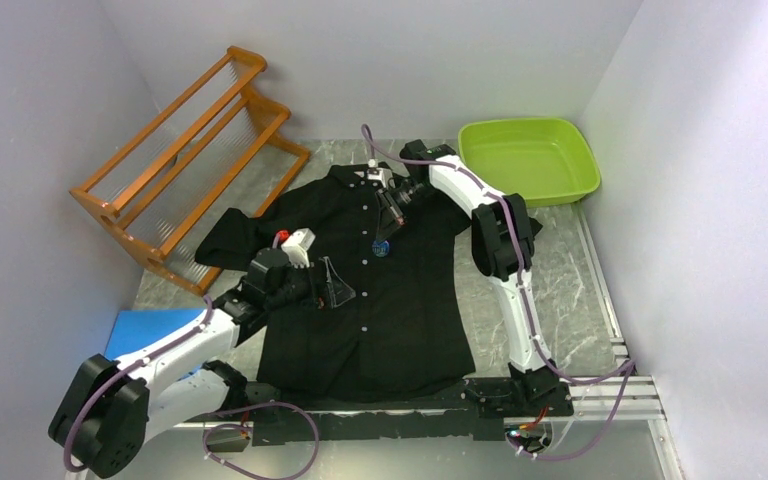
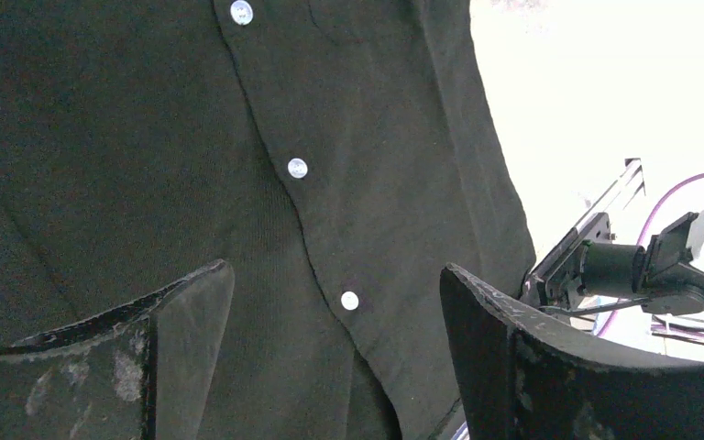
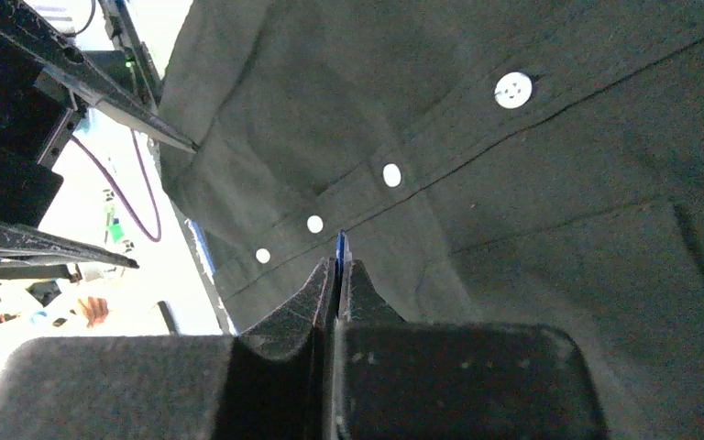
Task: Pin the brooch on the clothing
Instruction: Pin the brooch to the clothes.
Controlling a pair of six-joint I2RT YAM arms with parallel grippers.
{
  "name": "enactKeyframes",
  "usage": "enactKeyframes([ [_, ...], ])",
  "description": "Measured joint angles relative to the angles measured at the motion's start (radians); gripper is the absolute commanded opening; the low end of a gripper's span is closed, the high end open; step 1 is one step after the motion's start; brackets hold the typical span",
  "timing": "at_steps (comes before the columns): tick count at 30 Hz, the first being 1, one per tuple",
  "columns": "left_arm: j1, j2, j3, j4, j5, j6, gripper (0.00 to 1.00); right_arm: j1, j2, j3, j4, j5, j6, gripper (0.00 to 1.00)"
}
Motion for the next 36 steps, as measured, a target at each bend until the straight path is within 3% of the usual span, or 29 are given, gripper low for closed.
enactKeyframes([
  [10, 0.001, 0.025, 0.000, 0.003, 0.001, 0.010, 0.89, -0.001, 0.189, 0.227, -0.097, 0.001, -0.075, 0.00],
  [36, 0.001, 0.109, -0.004, 0.024, -0.009, 0.007, 0.87, -0.105, 0.319, 0.228, -0.169, -0.163, -0.161, 0.00],
])
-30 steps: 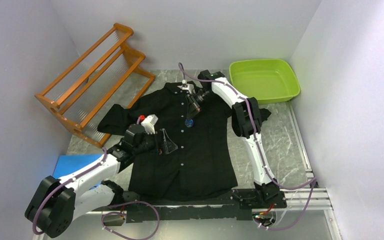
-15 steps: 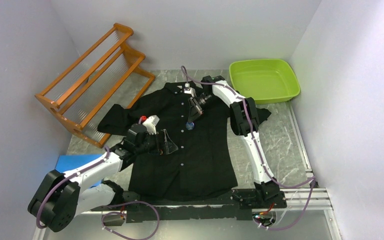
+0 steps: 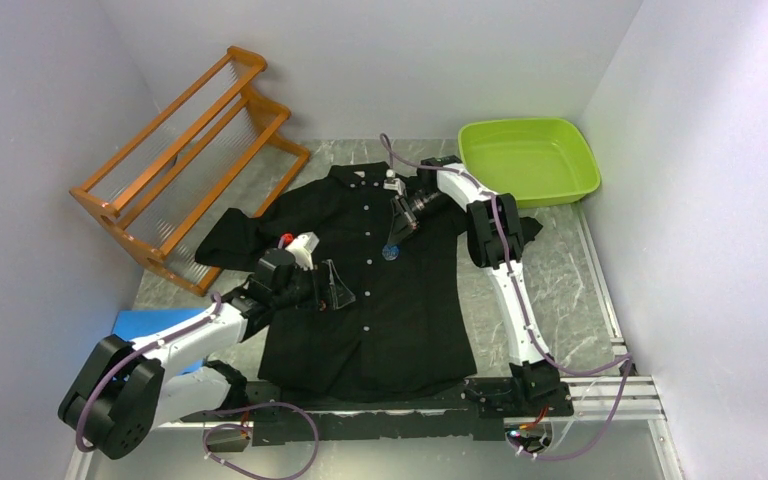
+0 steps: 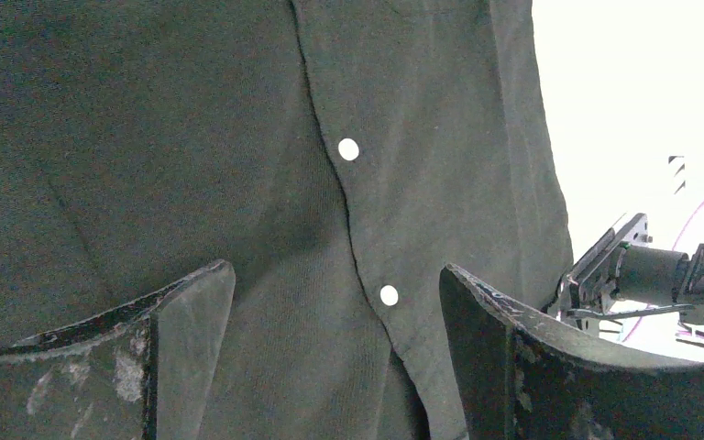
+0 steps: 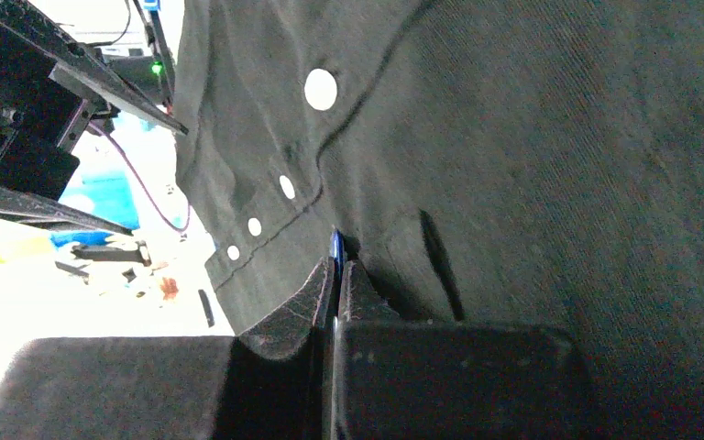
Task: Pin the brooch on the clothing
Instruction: Pin the brooch to the clothes.
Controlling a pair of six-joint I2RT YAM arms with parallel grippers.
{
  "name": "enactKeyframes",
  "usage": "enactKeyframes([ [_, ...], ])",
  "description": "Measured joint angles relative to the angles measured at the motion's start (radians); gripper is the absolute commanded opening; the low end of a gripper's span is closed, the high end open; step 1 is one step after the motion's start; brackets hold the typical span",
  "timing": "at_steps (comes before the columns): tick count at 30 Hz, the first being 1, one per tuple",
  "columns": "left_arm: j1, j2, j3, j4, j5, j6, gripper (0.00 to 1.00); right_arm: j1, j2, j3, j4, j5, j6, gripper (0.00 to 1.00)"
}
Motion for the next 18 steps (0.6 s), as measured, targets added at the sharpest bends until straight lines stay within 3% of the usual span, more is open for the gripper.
enactKeyframes([
  [10, 0.000, 0.011, 0.002, -0.069, -0.060, 0.020, 0.85, -0.023, -0.042, -0.081, -0.019, 0.074, 0.078, 0.00],
  [18, 0.000, 0.062, 0.101, -0.181, -0.101, 0.116, 0.81, -0.023, -0.181, -0.206, 0.024, 0.250, 0.144, 0.00],
])
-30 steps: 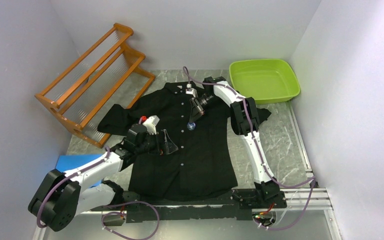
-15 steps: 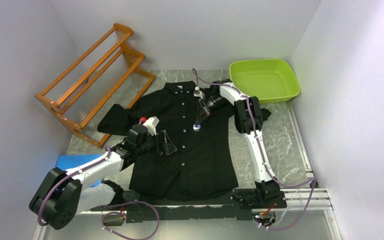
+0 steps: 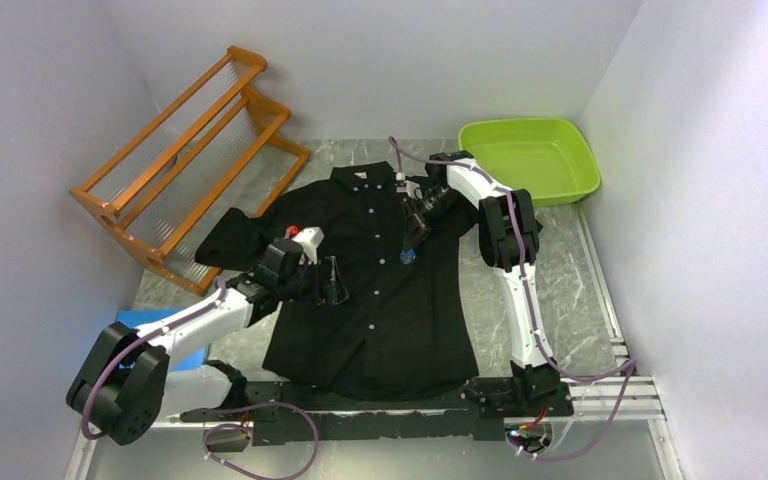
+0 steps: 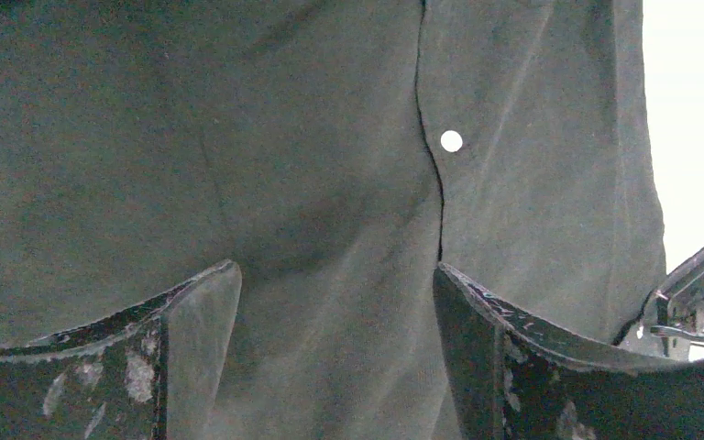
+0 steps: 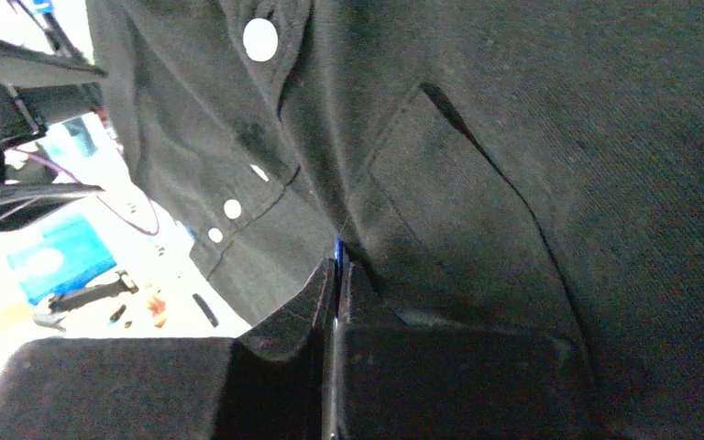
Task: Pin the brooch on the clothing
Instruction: Pin the brooch to the clothes.
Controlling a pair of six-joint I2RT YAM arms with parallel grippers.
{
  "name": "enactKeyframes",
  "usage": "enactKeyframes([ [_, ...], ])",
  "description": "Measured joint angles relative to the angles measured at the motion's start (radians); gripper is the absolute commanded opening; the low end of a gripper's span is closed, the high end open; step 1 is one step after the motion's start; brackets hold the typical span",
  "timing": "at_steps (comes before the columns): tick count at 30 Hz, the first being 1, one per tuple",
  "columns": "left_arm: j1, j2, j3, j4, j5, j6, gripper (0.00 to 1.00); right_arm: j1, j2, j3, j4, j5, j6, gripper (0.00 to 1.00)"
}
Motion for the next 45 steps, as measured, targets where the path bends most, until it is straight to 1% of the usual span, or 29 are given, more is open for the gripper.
enactKeyframes([
  [3, 0.000, 0.023, 0.060, -0.026, -0.010, 0.041, 0.80, 0.000, -0.021, -0.001, 0.009, 0.058, 0.027, 0.00],
  [6, -0.001, 0.035, 0.102, -0.031, -0.013, 0.078, 0.78, 0.001, -0.053, -0.037, 0.043, 0.104, 0.063, 0.00],
  [10, -0.031, 0.059, 0.153, -0.034, -0.041, 0.124, 0.77, 0.011, -0.105, -0.069, 0.068, 0.193, 0.121, 0.00],
  [15, -0.135, 0.141, 0.233, -0.008, -0.114, 0.187, 0.73, 0.035, -0.170, -0.092, 0.097, 0.285, 0.190, 0.00],
  [20, -0.243, 0.285, 0.354, 0.033, -0.179, 0.246, 0.69, 0.070, -0.225, -0.108, 0.110, 0.368, 0.257, 0.00],
  [24, -0.303, 0.393, 0.447, 0.069, -0.239, 0.272, 0.68, 0.092, -0.237, -0.108, 0.111, 0.415, 0.308, 0.00],
  [29, -0.333, 0.501, 0.528, 0.118, -0.299, 0.278, 0.68, 0.095, -0.237, -0.112, 0.112, 0.443, 0.336, 0.00],
  [37, -0.344, 0.632, 0.600, 0.184, -0.349, 0.278, 0.62, 0.095, -0.241, -0.123, 0.114, 0.446, 0.359, 0.00],
  [41, -0.349, 0.675, 0.629, 0.210, -0.381, 0.271, 0.64, 0.095, -0.245, -0.123, 0.114, 0.445, 0.364, 0.00],
  [45, -0.350, 0.715, 0.643, 0.257, -0.420, 0.263, 0.60, 0.095, -0.248, -0.123, 0.114, 0.445, 0.365, 0.00],
])
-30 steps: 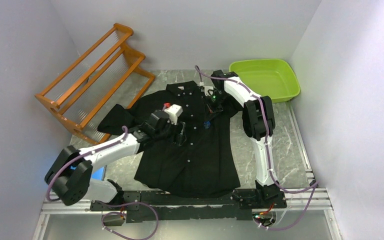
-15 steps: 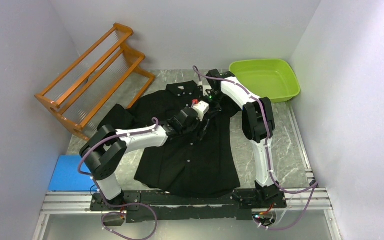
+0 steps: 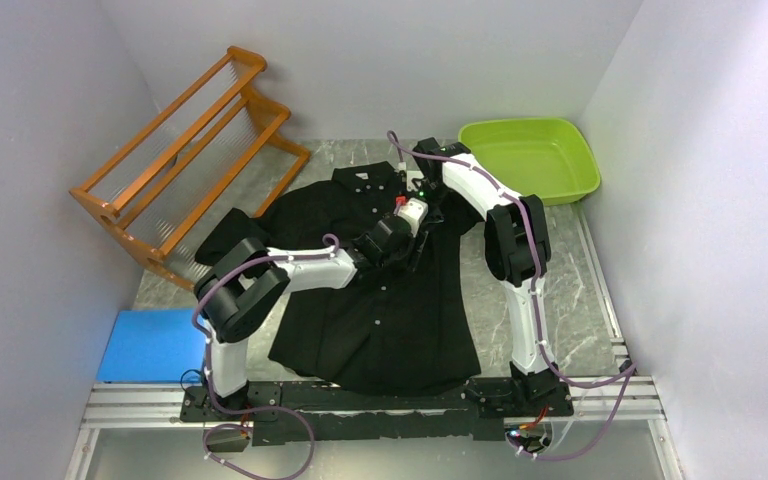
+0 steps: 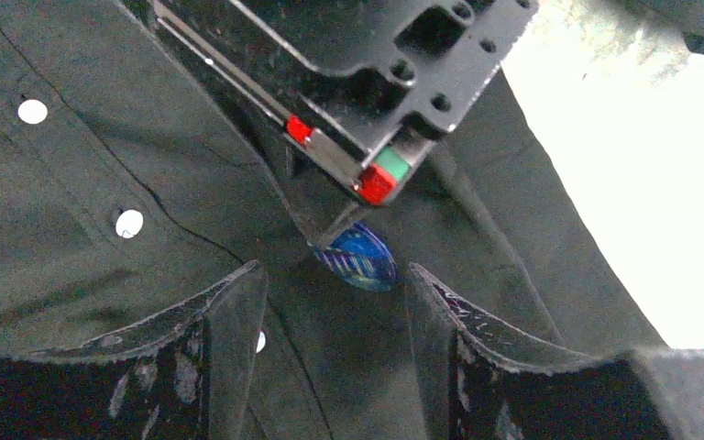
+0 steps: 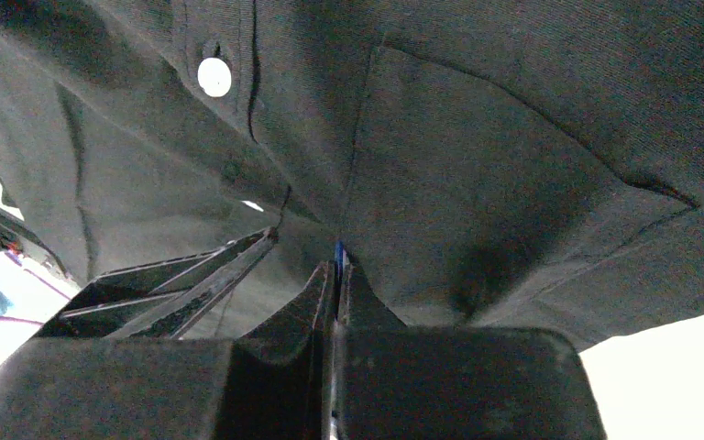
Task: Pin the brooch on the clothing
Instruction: Pin the brooch to the clothes.
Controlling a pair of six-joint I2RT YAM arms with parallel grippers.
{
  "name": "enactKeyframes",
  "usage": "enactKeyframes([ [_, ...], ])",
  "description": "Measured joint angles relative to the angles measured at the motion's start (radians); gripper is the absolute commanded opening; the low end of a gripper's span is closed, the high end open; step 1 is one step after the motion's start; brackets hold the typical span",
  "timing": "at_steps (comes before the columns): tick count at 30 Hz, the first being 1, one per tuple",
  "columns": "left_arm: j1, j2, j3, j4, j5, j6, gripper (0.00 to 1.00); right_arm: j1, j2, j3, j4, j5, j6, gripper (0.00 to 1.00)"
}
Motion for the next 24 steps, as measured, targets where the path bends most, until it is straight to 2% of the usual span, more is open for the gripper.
enactKeyframes([
  [4, 0.000, 0.038, 0.017, 0.026, -0.021, 0.004, 0.53, 0.000, 0.000, 0.000, 0.000, 0.001, 0.000, 0.00],
  [7, 0.000, 0.066, 0.038, 0.035, -0.023, 0.008, 0.34, 0.000, 0.000, 0.000, 0.007, 0.004, 0.001, 0.00],
  [10, -0.007, 0.071, 0.045, 0.033, -0.025, 0.018, 0.11, 0.000, 0.000, 0.000, 0.015, 0.014, 0.002, 0.00],
  [12, -0.013, 0.071, 0.050, 0.027, -0.029, 0.031, 0.03, 0.000, 0.000, 0.000, 0.022, 0.025, 0.010, 0.00],
  [14, -0.014, 0.071, 0.058, 0.018, -0.035, 0.034, 0.03, -0.004, 0.000, 0.000, 0.023, 0.033, 0.021, 0.01],
  [16, -0.015, 0.071, 0.064, 0.010, -0.037, 0.035, 0.03, -0.007, 0.000, 0.000, 0.023, 0.036, 0.032, 0.11],
  [23, -0.010, 0.071, 0.064, -0.001, -0.035, 0.030, 0.03, -0.014, -0.004, 0.000, 0.020, 0.032, 0.031, 0.58],
  [24, -0.008, 0.070, 0.064, -0.005, -0.035, 0.029, 0.03, -0.016, -0.011, -0.001, 0.022, 0.029, 0.030, 0.76],
])
